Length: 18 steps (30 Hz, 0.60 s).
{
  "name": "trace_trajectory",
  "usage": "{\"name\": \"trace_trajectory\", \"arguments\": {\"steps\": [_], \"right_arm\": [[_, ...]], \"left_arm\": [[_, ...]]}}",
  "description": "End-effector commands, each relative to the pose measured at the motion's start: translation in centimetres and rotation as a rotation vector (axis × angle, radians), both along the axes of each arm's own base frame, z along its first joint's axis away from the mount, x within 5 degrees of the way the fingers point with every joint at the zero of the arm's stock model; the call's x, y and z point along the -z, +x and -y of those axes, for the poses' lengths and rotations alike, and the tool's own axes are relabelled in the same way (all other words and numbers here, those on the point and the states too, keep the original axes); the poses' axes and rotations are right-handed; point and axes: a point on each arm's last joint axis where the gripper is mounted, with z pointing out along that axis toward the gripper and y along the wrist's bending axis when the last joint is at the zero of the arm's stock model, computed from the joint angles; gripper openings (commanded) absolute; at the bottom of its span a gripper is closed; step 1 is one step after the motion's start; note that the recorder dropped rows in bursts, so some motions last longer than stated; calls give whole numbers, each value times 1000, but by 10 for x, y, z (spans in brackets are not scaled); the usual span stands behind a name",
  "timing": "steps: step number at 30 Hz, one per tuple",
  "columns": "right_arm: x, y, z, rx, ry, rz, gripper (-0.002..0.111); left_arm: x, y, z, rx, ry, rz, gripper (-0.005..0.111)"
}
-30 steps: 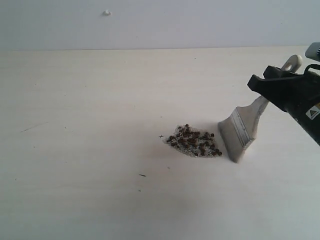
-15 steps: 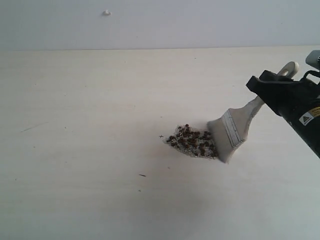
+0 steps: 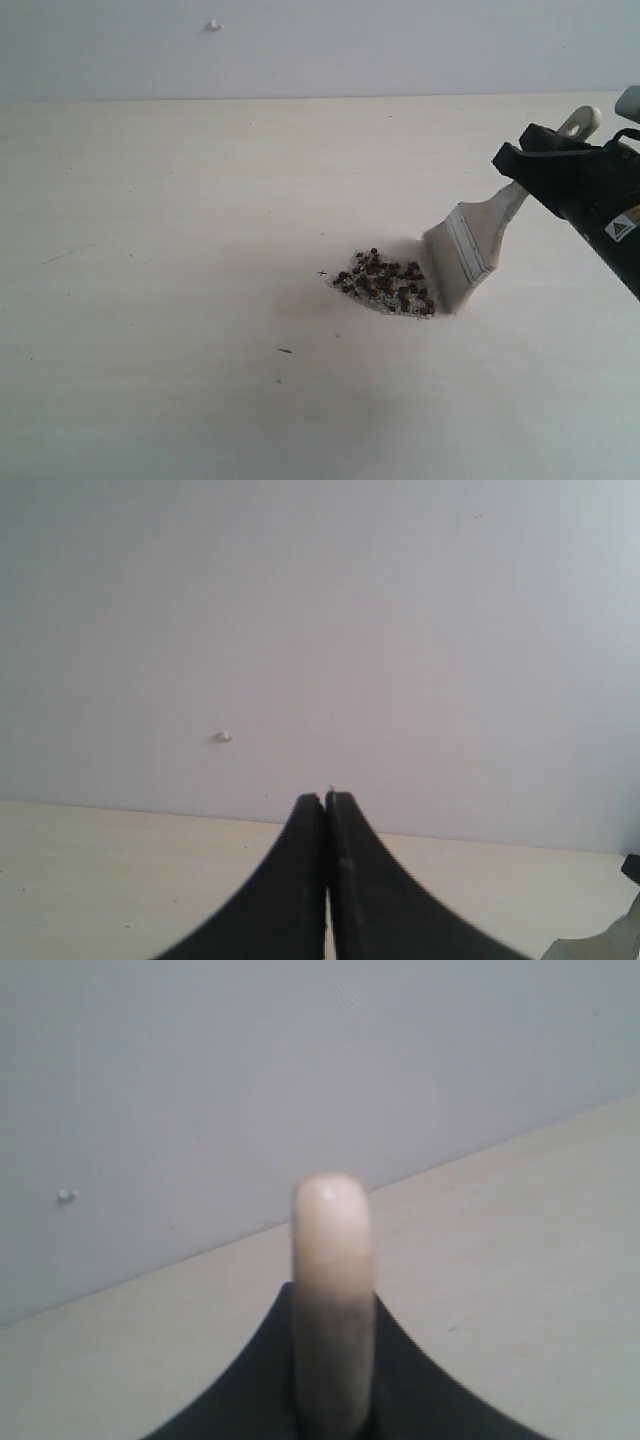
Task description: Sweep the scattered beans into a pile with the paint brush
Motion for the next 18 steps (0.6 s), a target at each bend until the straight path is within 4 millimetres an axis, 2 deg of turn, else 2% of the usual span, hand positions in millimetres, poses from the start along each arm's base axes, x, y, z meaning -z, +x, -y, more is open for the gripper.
{"name": "trace_trajectory", "arguments": {"steps": [1,3,5,7,9,12,15,18], "right_arm": [[-17,-4,-3,-48,-69,72,0],[-25,-1,-5,-61,-102,108,0],[-32,10,-16,-150,-182,138,0],[-46,28,-31,-339,-289,184,0],[-63,43,-49,-599,-389,246,0],[-77,57,-63,-788,-479,311,0],[-70,76,-73,-909,-498,276,0],[-45,101,-80,-956,-464,200,0]], "left_arm": [[1,0,0,-1,1,1,0],[1,0,0,-1,1,1,0],[1,0,0,-1,1,1,0],[1,0,0,-1,1,1,0],[1,0,0,-1,1,1,0],[1,0,0,-1,1,1,0],[1,0,0,-1,1,1,0],[1,0,0,-1,1,1,0]]}}
